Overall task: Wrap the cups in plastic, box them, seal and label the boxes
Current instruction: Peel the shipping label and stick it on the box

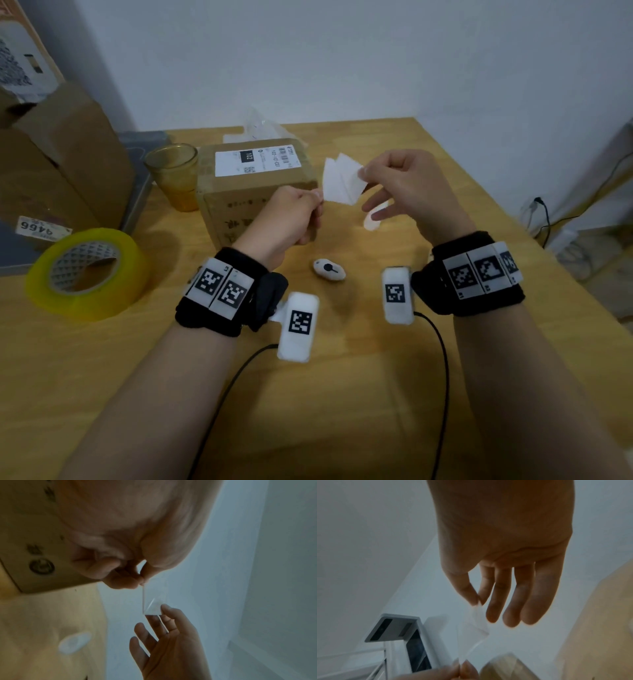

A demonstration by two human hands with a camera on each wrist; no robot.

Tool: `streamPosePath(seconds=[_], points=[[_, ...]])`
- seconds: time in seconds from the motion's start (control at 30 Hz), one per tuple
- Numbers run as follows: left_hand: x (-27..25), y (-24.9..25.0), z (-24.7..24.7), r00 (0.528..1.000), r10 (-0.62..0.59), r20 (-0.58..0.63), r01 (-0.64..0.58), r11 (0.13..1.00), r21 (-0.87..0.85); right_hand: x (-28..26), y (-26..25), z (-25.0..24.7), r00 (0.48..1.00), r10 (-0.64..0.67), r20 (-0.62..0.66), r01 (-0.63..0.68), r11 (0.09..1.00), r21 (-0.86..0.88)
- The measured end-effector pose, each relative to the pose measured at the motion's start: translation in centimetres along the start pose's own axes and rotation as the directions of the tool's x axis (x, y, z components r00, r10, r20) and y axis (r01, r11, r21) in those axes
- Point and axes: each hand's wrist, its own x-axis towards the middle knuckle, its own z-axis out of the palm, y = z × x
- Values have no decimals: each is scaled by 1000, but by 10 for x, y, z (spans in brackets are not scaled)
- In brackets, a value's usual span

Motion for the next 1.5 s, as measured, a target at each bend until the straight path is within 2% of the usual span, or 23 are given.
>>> streamPosePath(seconds=[0.07,0.17,0.23,0.37,0.43,0.5,0.57,0.63,0.7,0.8,0.9,1.07,1.17,1.27,1.33,1.4,1.5], points=[[6,6,15,999,-35,0,35,999,-23,3,5,-18,989,26,-148,-21,999,35],[19,11,36,995,-102,3,102,995,-3,6,13,-40,944,7,-330,1,1000,23],[26,12,51,991,-134,27,133,990,51,6,17,-51,925,-23,-380,27,1000,5],[34,10,73,981,-154,121,136,980,147,4,20,-59,920,-41,-390,36,999,-21],[32,9,75,969,-170,179,138,974,182,3,19,-57,927,-34,-374,24,999,-31],[29,10,72,975,-119,185,78,974,215,2,18,-53,934,-22,-355,12,999,-30],[26,12,64,993,91,79,-104,979,174,0,16,-46,947,-11,-322,1,1000,-31],[21,15,51,950,306,-60,-297,947,123,0,12,-36,965,-1,-262,-10,999,-40],[13,18,38,926,375,-52,-366,921,132,-1,6,-23,980,16,-199,-25,999,-40],[0,17,24,926,378,-7,-369,908,197,-2,-6,0,991,36,-125,-38,999,-9],[-10,10,7,925,376,-47,-356,906,229,-5,-14,22,996,56,-62,-54,998,39],[-22,-4,-24,894,422,-152,-358,876,324,-10,-19,54,997,57,53,-59,997,50],[-27,-14,-46,882,417,-218,-349,890,293,-11,-20,64,988,59,146,-67,997,49],[-34,-20,-66,868,439,-231,-381,889,255,-11,-20,66,975,41,219,-39,999,-15],[-36,-23,-77,864,422,-275,-382,905,189,-10,-19,67,968,20,251,-14,1000,-25],[-38,-25,-88,890,343,-301,-354,935,19,-8,-19,70,965,-4,261,8,1000,-14],[-40,-27,-96,959,215,-186,-265,914,-308,-5,-17,78,959,-25,281,32,999,-20]])
